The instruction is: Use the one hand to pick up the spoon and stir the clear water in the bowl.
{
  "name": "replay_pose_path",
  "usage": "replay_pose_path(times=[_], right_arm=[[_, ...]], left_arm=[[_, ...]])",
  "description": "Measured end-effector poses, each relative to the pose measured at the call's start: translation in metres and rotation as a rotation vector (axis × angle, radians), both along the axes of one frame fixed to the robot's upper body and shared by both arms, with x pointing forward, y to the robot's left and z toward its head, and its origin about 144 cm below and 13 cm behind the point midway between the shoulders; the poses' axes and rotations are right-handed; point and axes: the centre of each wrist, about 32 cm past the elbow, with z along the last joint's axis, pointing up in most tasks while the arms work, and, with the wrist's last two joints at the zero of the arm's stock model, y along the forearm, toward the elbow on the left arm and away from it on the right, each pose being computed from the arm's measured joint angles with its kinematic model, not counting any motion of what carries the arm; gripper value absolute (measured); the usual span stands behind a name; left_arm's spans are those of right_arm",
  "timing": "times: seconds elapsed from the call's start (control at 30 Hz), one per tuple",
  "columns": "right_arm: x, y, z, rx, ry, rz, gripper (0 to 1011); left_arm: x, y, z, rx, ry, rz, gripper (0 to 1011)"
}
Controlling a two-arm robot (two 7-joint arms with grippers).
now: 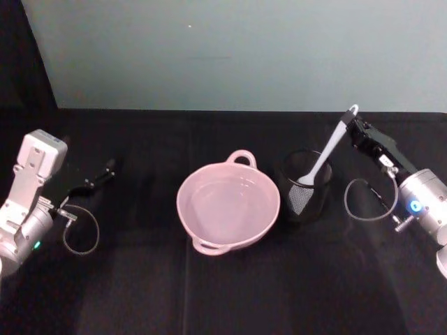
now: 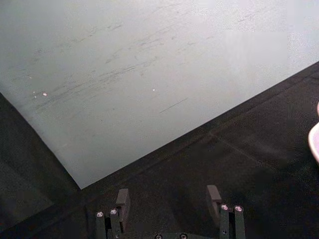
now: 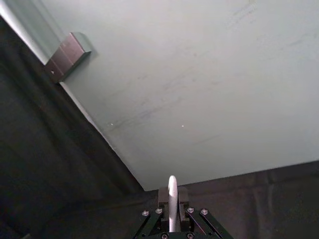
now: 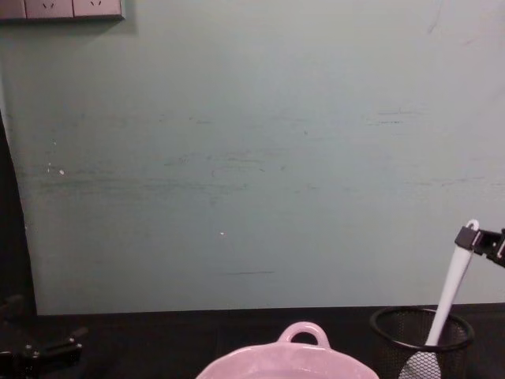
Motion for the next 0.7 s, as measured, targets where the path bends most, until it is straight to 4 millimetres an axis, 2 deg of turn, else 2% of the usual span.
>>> replay_pose_path(times=[0.2, 0.5, 0.7], right_arm=[[-0.003, 0.001, 0.013, -0.061, -0.052, 0.011, 111], [-0.008, 0.007, 0.052, -0.276, -0.171, 0.061, 111], [-0.007, 0.009, 0.075, -0.352, -0.216, 0.110, 111]], left_arm=[[0.000, 0.000, 0.000, 0.000, 0.000, 0.000, 1011], [0.000, 0.000, 0.000, 0.000, 0.000, 0.000, 1011], [0.000, 0.000, 0.000, 0.000, 0.000, 0.000, 1011]])
